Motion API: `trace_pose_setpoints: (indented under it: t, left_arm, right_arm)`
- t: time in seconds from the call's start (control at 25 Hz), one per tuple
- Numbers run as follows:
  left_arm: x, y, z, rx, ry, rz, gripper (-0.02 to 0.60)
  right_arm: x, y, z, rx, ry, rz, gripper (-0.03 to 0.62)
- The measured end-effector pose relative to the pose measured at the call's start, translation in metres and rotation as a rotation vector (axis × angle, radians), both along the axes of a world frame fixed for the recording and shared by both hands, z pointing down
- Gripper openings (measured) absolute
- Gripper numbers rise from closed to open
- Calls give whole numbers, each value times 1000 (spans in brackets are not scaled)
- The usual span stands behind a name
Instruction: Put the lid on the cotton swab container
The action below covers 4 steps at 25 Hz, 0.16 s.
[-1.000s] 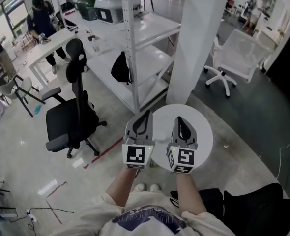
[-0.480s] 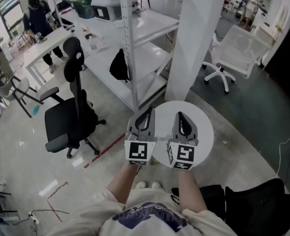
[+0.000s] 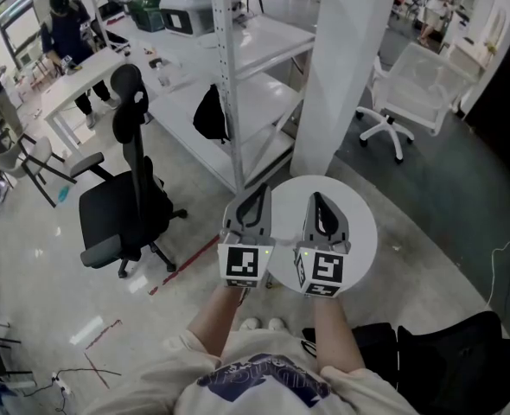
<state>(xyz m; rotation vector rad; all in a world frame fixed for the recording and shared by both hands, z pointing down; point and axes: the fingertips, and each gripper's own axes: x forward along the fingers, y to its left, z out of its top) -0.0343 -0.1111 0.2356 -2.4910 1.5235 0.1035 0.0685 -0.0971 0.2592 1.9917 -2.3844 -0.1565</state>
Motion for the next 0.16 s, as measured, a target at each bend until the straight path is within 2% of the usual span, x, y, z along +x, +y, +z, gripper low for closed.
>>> trace_pose_setpoints:
  t: [0.16]
  left_arm:
    - [-2, -1, 0, 1, 1, -1, -3]
  right_arm:
    - [-4, 0, -7, 29, 8, -9, 6]
